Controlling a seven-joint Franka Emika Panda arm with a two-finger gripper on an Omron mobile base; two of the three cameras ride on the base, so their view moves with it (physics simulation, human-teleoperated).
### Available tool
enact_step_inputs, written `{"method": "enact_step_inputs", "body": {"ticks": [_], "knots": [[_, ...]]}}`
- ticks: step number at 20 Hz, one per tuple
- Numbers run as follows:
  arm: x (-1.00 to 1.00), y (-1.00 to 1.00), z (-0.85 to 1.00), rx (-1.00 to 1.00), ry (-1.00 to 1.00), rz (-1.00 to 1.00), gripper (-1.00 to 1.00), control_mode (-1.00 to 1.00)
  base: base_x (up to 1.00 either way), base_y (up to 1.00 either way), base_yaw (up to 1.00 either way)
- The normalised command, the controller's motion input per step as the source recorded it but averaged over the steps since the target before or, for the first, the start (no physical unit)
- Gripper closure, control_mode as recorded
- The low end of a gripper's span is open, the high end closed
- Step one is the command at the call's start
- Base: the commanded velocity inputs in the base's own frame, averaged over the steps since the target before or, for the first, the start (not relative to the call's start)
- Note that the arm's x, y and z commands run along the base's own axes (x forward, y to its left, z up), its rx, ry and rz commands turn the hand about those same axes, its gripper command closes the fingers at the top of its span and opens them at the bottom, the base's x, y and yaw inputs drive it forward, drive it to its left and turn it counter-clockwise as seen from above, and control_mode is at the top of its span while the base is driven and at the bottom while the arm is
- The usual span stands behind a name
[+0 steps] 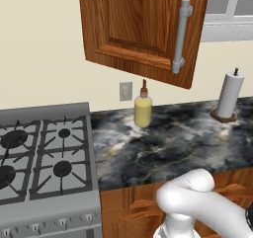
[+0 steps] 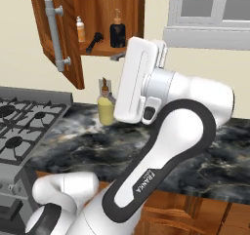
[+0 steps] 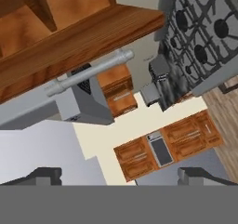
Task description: Pick the soap dispenser and dish brush from the cabinet and place them on the counter.
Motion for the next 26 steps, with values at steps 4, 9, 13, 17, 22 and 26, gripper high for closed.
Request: {"method": "enact_step_inputs", "body": {"ticks": [4,9,13,17,22,26], "knots": [[0.01,0.16,0.0,0.01,-0.09,0.03,-1.0,-1.0,0.0,0.0,0.0],[0.01,0.01,0.08,0.0,-0.07,0.05,-1.0,-1.0,0.0,0.0,0.0],[0.06,0.0,0.12,0.0,-0.08,0.1,-1.0,-1.0,0.0,0.0,0.0],[0.19,0.0,0.0,0.0,-0.07,0.13,-1.0,-1.0,0.0,0.0,0.0],[0.23,0.0,0.0,-0.01,-0.06,0.13,-1.0,-1.0,0.0,0.0,0.0],[0.16,0.0,0.0,-0.02,-0.08,0.12,-1.0,-1.0,0.0,0.0,0.0]]}}
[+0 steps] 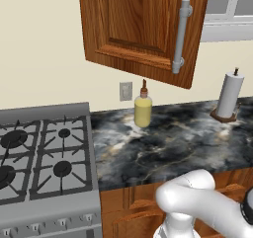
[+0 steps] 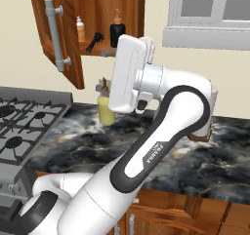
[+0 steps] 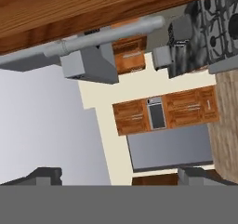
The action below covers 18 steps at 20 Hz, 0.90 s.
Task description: Pick the soap dispenser and dish brush from the cabinet and place them on the counter.
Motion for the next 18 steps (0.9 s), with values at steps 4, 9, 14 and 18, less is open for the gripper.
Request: {"method": "enact_step_inputs", "body": {"ticks": [4,9,14,18], "knots": [[0.16,0.0,0.0,-0.03,-0.08,0.12,-1.0,-1.0,0.0,0.0,0.0],[0.09,0.0,0.0,-0.03,-0.1,0.11,-1.0,-1.0,0.0,0.0,0.0],[0.0,0.1,0.0,-0.01,-0.13,0.04,-1.0,-1.0,0.0,0.0,0.0],[0.0,0.3,0.0,0.0,-0.11,0.0,-1.0,-1.0,0.0,0.0,0.0]]}}
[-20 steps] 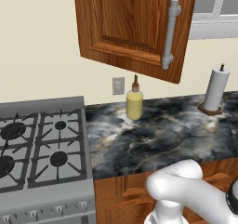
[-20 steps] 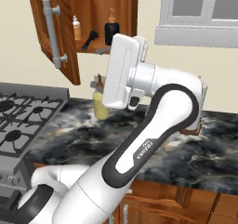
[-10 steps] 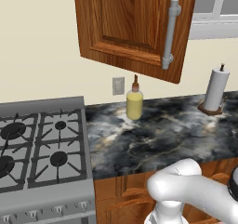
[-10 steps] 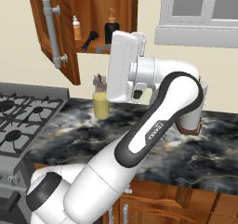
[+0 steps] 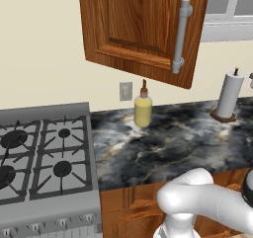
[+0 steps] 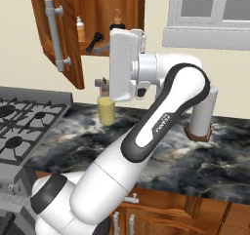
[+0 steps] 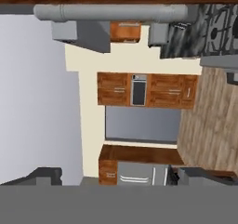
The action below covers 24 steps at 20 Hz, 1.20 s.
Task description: Pick the soap dispenser and dish brush from the cabinet and place them on the counter.
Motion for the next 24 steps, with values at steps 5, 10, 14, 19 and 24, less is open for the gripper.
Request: {"method": "enact_step_inputs", "body": {"ticks": [5,10,14,19,24], "knots": [[0.0,0.34,-0.03,-0.01,-0.07,-0.02,-1.0,-1.0,0.0,0.0,0.0],[0.01,0.04,-0.01,-0.01,-0.03,-0.16,-1.0,-1.0,0.0,0.0,0.0],[0.19,0.0,0.0,0.0,0.0,-0.22,-1.0,-1.0,0.0,0.0,0.0],[0.3,0.02,-0.01,0.0,0.0,-0.17,-1.0,-1.0,0.0,0.0,0.0],[0.46,0.05,-0.01,0.0,0.0,-0.02,-1.0,-1.0,0.0,0.0,0.0]]}}
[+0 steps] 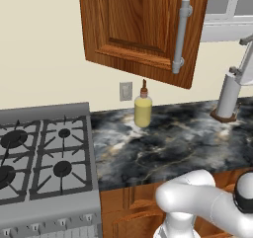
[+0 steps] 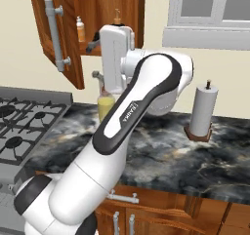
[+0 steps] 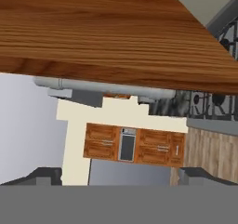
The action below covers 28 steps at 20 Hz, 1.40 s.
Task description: Pick the soap dispenser and dish brush from the cabinet and place them on the counter.
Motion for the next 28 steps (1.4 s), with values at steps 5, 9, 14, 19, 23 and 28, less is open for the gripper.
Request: {"method": "enact_step_inputs", "body": {"ticks": [5,9,14,19,23,28], "knots": [[0.44,0.0,-0.01,0.01,0.01,0.0,-1.0,-1.0,0.0,0.0,0.0],[0.35,0.0,0.0,0.0,0.01,0.0,-1.0,-1.0,0.0,0.0,0.0],[0.34,0.0,0.0,0.0,0.01,0.0,-1.0,-1.0,0.0,0.0,0.0],[0.29,0.0,0.0,0.0,0.02,0.0,-1.0,-1.0,0.0,0.0,0.0],[0.23,0.0,0.0,0.0,0.02,0.0,-1.0,-1.0,0.0,0.0,0.0],[0.11,0.02,-0.01,0.0,0.0,0.0,-1.0,-1.0,0.0,0.0,0.0]]}}
